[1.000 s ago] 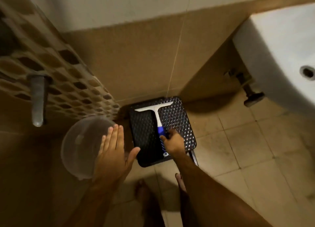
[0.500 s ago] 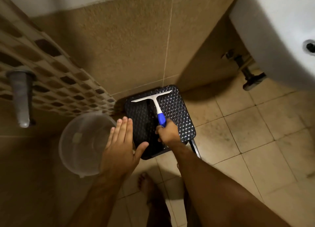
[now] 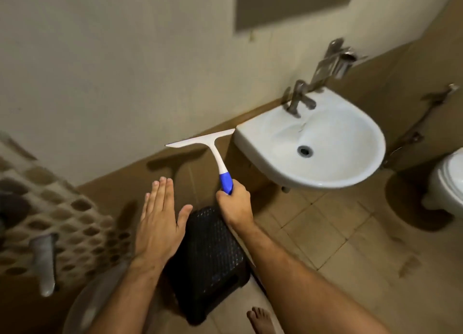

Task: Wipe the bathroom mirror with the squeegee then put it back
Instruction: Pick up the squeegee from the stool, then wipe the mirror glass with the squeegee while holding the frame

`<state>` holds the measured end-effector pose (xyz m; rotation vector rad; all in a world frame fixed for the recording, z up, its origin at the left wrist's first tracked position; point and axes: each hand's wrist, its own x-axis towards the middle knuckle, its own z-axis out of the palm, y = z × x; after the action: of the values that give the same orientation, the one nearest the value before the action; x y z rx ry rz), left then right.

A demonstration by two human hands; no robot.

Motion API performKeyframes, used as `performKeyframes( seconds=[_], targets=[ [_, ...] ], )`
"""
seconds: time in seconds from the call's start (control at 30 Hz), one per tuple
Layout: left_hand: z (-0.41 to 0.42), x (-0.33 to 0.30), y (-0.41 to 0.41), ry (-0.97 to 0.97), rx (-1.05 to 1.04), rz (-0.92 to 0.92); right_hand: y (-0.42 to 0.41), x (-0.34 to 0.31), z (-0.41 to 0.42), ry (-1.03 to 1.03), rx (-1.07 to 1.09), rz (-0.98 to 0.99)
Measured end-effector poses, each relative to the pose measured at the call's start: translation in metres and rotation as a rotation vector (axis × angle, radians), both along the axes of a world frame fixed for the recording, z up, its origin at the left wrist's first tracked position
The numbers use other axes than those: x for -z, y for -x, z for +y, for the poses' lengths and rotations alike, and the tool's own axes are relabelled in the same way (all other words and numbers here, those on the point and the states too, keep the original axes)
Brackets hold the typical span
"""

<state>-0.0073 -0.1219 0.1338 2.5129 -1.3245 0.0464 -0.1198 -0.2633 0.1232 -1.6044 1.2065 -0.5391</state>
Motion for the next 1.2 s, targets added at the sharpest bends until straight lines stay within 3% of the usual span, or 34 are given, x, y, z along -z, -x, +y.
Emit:
performKeyframes(
  seconds=[0.47, 0.9, 1.07, 1.2],
  targets=[
    [-0.195, -0.230, 0.009, 0.503, 0.284, -0.275, 0.073, -0.209, -0.143, 0.448, 0.233, -0.438],
    [-0.357, -0.445, 0.059, 0.884, 0.302, -0.532, 0.110, -0.374, -0.302, 0.593, 0.152, -0.719],
    [-0.387, -0.528, 0.055, 0.970, 0.241, -0.630, 0.105, -0.447, -0.329, 0.523, 0.057, -0.884],
    [-0.394, -0.577, 0.042, 0.981, 0.204, -0.747, 0.102, -0.482, -0.339, 0.491, 0.015, -0.904]
  ],
)
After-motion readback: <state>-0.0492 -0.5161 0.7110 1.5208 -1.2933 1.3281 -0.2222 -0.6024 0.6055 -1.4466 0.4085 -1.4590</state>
